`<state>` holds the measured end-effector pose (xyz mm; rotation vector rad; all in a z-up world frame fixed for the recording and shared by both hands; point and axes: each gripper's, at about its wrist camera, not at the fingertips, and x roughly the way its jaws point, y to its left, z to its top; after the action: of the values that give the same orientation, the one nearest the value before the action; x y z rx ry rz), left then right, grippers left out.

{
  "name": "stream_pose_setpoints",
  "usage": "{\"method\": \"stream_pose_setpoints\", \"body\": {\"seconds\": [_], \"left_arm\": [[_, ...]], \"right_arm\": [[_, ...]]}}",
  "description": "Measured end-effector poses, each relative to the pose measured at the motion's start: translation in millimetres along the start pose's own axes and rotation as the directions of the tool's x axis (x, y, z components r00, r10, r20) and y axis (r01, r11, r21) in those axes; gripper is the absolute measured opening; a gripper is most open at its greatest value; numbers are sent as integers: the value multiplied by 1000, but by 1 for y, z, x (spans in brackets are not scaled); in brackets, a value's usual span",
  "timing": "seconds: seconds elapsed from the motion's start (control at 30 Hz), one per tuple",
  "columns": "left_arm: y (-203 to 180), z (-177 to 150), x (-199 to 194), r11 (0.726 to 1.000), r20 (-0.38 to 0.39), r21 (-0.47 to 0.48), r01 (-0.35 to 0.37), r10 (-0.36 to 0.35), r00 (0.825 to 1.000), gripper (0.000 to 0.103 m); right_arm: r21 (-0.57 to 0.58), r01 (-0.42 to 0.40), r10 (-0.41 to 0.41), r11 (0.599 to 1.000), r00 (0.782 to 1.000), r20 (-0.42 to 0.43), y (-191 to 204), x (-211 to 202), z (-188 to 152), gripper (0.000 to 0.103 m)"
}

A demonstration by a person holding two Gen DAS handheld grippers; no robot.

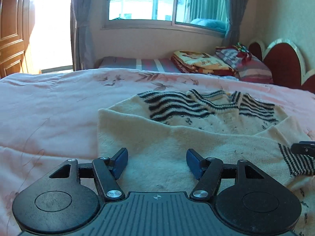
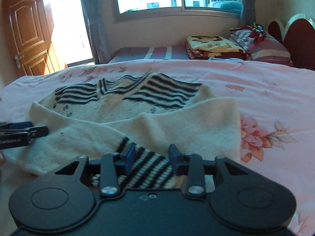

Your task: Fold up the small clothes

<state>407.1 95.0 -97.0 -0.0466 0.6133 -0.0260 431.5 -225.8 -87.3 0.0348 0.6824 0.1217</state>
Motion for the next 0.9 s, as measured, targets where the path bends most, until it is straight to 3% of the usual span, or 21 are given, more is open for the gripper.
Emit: {"method": "stream_pose_setpoints", "body": {"seconds": [0.07,0.17,0.23,0.27,0.37,0.43,0.47,0.8,0.9], "left_arm": [[3,-2,-18,1000,42,-22,2,-1,999,66],[-20,-10,-28,998,63,0,57,-57,996,66],[-43,-17,-22,997,31,44,71,-72,997,66],[-50,-20,-16,997,6,41,63,-63,998,66],[-47,-26,-14,998,-3,46,34,-34,999,67],[-42,-27,-17,998,-7,56,7,-7,1000,80],[-39,-29,-19,997,-11,72,-5,6,1000,81],[-49,-31,-26,994,-23,80,-76,78,997,81],[-58,-31,-34,984,-17,149,-101,104,994,81]], "right_arm": [[22,17,-18,1000,999,49,-6,-15,2,39],[38,-123,119,992,989,92,2,-29,-3,39],[-21,-171,172,985,984,56,18,-23,-13,40],[-62,-165,167,984,986,17,27,-16,-20,40],[-96,-135,139,986,990,33,22,-17,-29,39],[-88,-102,105,991,994,34,13,-21,-29,39],[-92,-88,92,992,995,36,8,-23,-30,39],[-130,-88,92,988,995,28,10,-19,-30,42],[-144,-89,92,986,996,10,10,-20,-27,42]]}}
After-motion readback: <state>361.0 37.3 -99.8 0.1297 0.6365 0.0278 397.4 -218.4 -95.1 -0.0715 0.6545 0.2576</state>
